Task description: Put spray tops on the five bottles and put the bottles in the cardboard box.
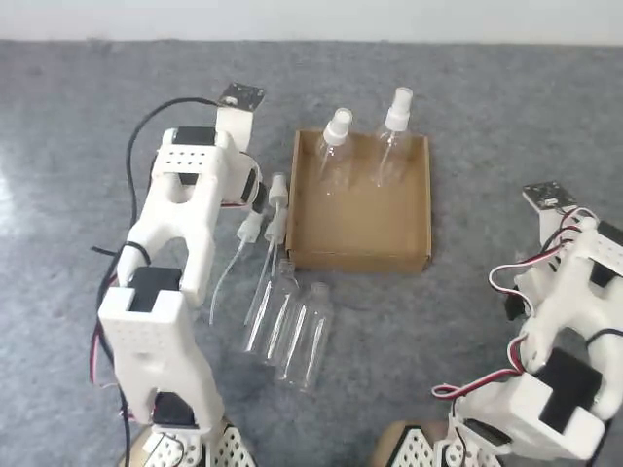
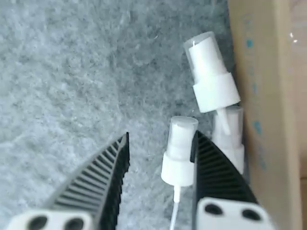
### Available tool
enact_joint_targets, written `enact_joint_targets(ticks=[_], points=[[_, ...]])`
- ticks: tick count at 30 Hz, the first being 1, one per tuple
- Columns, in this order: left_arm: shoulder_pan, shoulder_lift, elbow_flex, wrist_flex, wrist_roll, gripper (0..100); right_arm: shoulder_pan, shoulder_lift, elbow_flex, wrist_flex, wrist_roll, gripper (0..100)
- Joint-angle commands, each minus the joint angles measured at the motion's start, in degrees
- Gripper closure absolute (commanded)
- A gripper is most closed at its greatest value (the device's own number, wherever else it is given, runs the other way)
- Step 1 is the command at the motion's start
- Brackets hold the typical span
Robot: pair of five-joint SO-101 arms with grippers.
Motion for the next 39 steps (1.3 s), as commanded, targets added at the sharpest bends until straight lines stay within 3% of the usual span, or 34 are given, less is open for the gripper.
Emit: enact_joint_targets(ticks=[1,11,21,31,34,39], points=[[0.62,-0.44,-1.98,0.35,-1.49,80,0.66,-0.48,-3.43,-0.57,0.53,99.3],[0.26,2.73,-2.77,0.26,-1.76,81,0.66,-0.48,-3.34,-0.66,0.53,99.3],[0.44,7.12,-3.30,-0.53,-2.20,98,0.66,-0.75,-3.78,-1.01,0.88,99.2],[-4.75,-15.65,-4.88,8.53,-2.11,99,2.07,-0.66,-7.74,-0.57,2.37,98.7],[-4.48,-22.95,-4.00,12.92,-1.23,99,2.42,-0.48,-8.35,-0.48,2.55,88.8],[-4.31,-33.85,3.91,13.10,1.76,99,2.59,-0.40,-8.35,-0.48,4.75,66.0]])
